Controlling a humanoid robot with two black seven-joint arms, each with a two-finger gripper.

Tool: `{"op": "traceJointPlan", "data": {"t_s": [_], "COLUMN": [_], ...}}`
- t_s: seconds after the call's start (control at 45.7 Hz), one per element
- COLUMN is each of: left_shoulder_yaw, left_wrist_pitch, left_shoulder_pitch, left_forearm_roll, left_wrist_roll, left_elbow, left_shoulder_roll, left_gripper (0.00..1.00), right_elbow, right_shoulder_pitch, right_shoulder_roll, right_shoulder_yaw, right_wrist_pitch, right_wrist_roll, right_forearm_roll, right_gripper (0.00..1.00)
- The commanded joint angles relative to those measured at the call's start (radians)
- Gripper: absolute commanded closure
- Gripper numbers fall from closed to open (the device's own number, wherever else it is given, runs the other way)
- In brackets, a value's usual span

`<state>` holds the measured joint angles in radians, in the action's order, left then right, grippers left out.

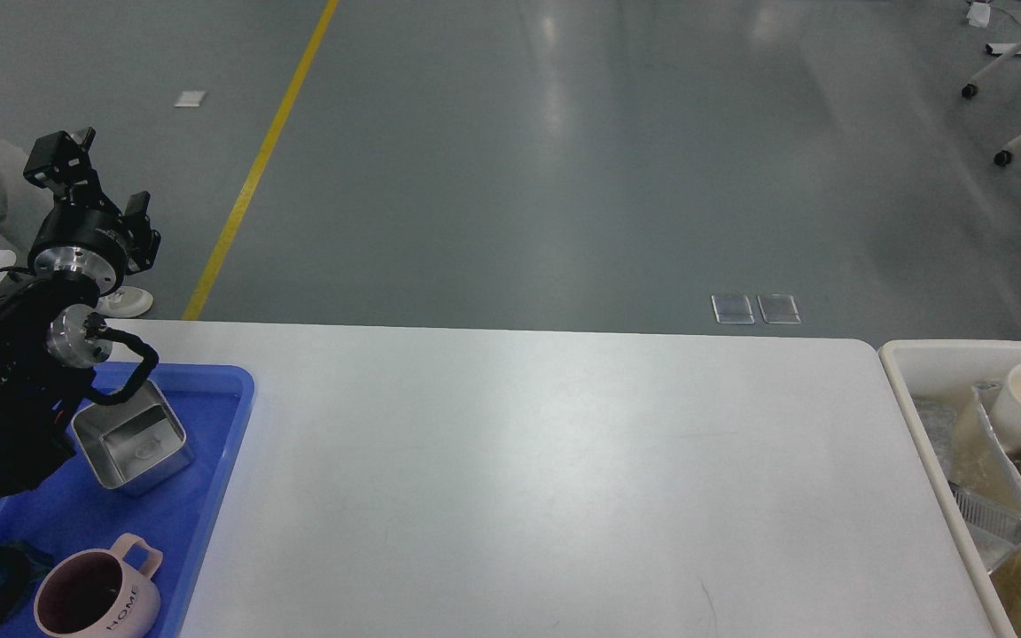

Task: Tidy desktop
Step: 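Release the tray in the white bin and withdraw the right gripper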

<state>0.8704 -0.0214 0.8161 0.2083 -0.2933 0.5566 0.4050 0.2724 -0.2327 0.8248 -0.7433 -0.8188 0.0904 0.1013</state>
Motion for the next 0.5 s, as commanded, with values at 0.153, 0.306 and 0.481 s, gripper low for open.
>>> {"op": "traceJointPlan", "data": {"t_s": [0.153, 0.306, 0.481], "left_shoulder_yaw": [0.044, 0.059, 0.058], "left_wrist_pitch": [0.003, 0.015, 0.058], "left_shoulder_pitch": [0.000, 0.003, 0.005], "left_forearm_roll": [-0.006, -0.007, -0.006], "left_wrist_roll": [0.011, 0.011, 0.013], "left_elbow": [0.000, 0.000, 0.000], "left_shoulder_roll": [0.002, -0.005, -0.014], "left_gripper": [0.08, 0.04, 0.03], "right_elbow": [-0.102, -0.107, -0.107], "right_shoulder_pitch": [0.012, 0.018, 0.019], "right_shoulder_roll": [-0.030, -0.035, -0.035], "right_shoulder_yaw": [-0.047, -0.057, -0.060], "right_wrist_pitch": [0.047, 0.063, 0.069], "right_wrist_roll": [-0.005, -0.005, -0.005], "right_forearm_roll": [-0.014, -0.014, -0.014], "right_gripper": [0.28, 0.00, 0.00]}}
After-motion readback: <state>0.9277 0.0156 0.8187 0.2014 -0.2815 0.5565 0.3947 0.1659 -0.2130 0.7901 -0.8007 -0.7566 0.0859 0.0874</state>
